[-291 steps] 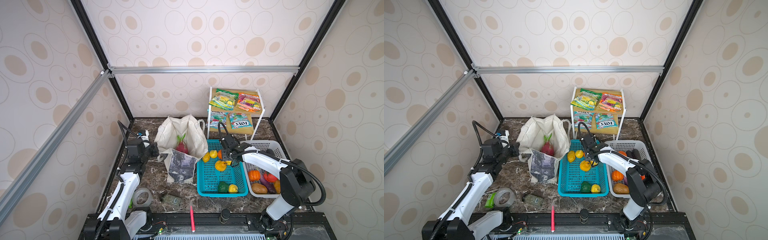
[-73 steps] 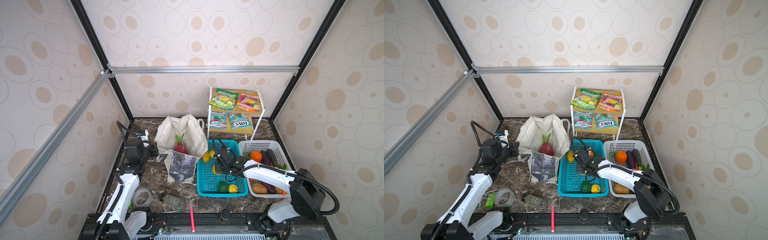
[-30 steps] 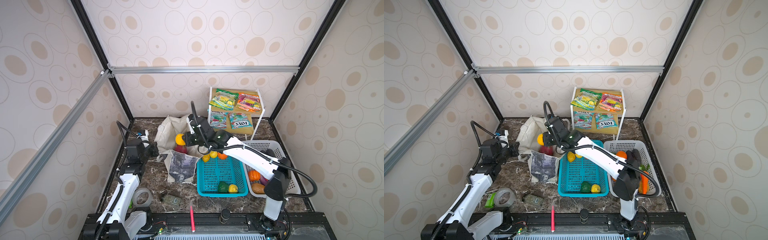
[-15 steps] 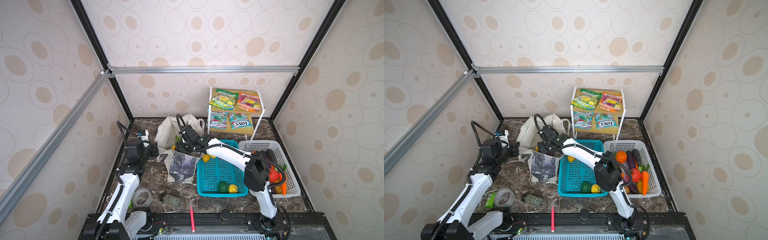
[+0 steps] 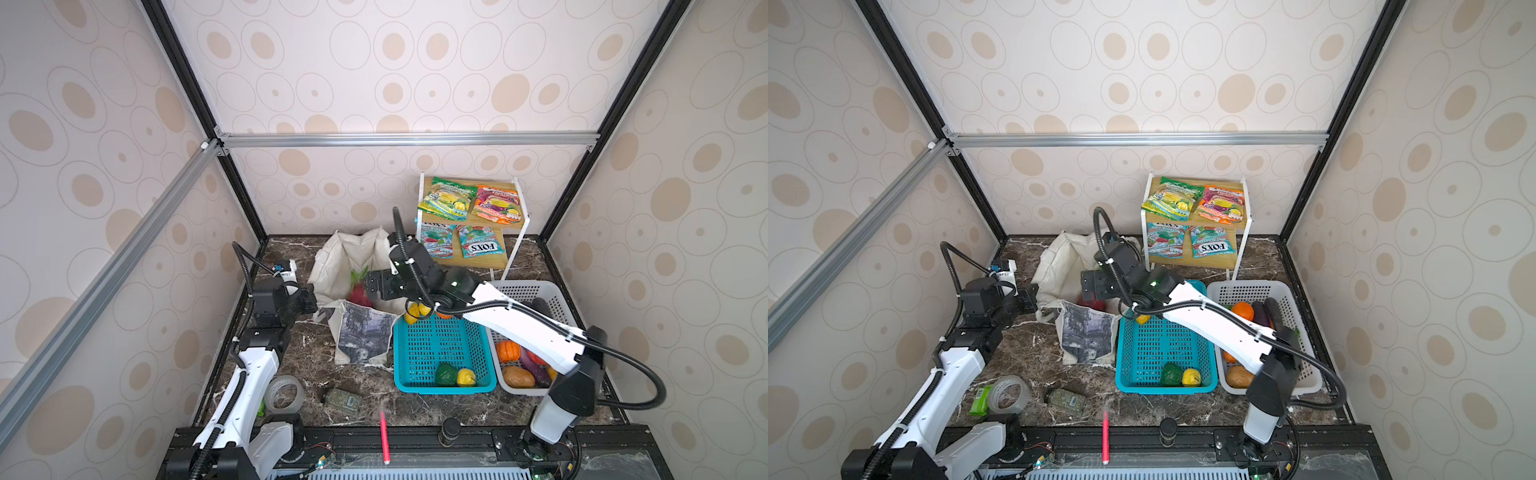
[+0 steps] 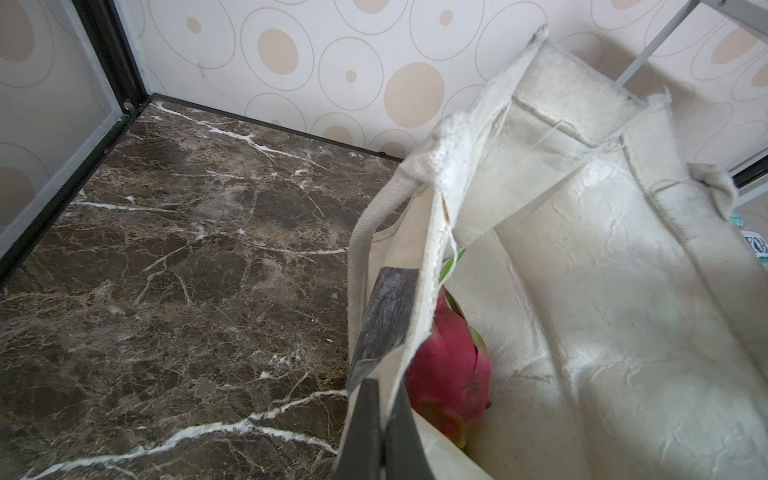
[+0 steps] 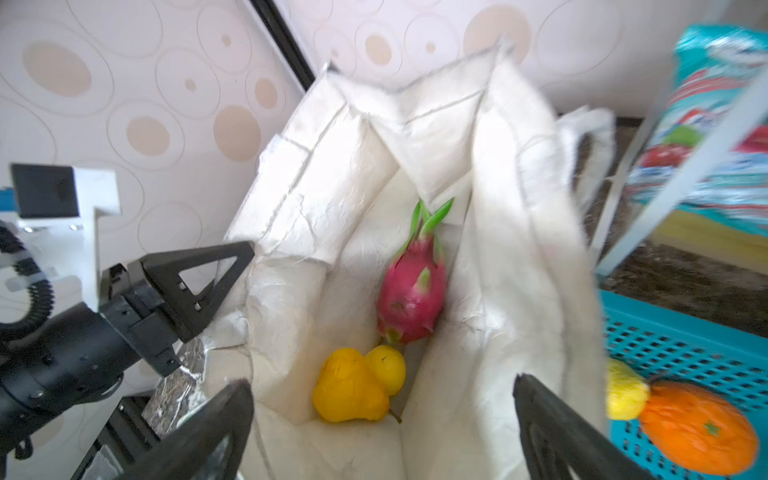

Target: Place the food into the grocery bag and tie it

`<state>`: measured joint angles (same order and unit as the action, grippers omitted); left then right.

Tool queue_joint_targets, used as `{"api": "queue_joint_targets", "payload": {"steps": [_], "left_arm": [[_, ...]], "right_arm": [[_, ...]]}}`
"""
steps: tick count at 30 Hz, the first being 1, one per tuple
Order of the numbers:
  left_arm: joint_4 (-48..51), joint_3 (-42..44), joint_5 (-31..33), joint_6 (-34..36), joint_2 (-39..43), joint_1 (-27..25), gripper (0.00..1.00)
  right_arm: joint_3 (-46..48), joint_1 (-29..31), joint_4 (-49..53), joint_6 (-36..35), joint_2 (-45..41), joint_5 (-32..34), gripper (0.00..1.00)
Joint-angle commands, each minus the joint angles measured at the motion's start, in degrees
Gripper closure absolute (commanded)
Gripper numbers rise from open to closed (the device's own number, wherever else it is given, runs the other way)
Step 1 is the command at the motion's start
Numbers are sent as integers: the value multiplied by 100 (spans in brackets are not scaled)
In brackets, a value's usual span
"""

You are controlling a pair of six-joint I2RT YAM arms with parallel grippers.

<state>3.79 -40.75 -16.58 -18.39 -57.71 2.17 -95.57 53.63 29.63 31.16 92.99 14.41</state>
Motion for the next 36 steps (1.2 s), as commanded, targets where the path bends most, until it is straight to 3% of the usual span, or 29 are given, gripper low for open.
{"api": "queue_joint_targets", "payload": {"steps": [1, 4, 9, 10, 11, 13, 14, 15, 18, 21, 23, 25, 27, 30, 36], "left_arm": [[-63, -65, 24, -2, 138, 1, 100], [-51, -73, 42, 11, 151, 2, 100], [-103, -66, 89, 2, 125, 4, 100], [-108, -93, 111, 21, 100, 19, 100], [-69, -163, 147, 33, 70, 20, 100], [-29, -304, 145, -6, 41, 19, 100], [20, -427, 69, -66, 32, 13, 100], [38, -560, -36, -136, 32, 19, 100], [-53, -965, -469, -558, 28, 20, 100], [-431, -1268, -1005, -1118, -7, 20, 100], [-363, -1449, -872, -993, 78, 22, 100], [7, -1690, -333, -596, 151, 62, 100], [331, -1912, -83, -272, 207, 168, 100], [52, -1692, -309, -289, 431, 376, 100], [-840, -1038, -888, -728, 471, 455, 100]], "right_arm": [[591, -153, 73, 25, -274, 884, 0], [1114, -582, 126, 372, -407, 383, 2], [1428, -726, -265, 423, -58, -690, 18], [1347, -727, -328, 375, 73, -938, 25], [1212, -718, -375, 298, 229, -1197, 40], [720, -695, -56, 227, 492, -1483, 79], [500, -635, 91, 184, 578, -1479, 94], [346, -562, 156, 131, 612, -1408, 98], [35, -311, 8, 51, 631, -1200, 100], [-400, -198, -165, 158, 914, -1480, 100], [-1101, -196, 453, 216, 1231, -1420, 100], [-1494, -195, 893, 180, 1308, -1222, 100], [-1293, -200, 775, 57, 1028, -970, 100], [-630, -300, 469, -24, 462, -670, 100], [-82, -659, 422, -29, 314, -1195, 100]]}}
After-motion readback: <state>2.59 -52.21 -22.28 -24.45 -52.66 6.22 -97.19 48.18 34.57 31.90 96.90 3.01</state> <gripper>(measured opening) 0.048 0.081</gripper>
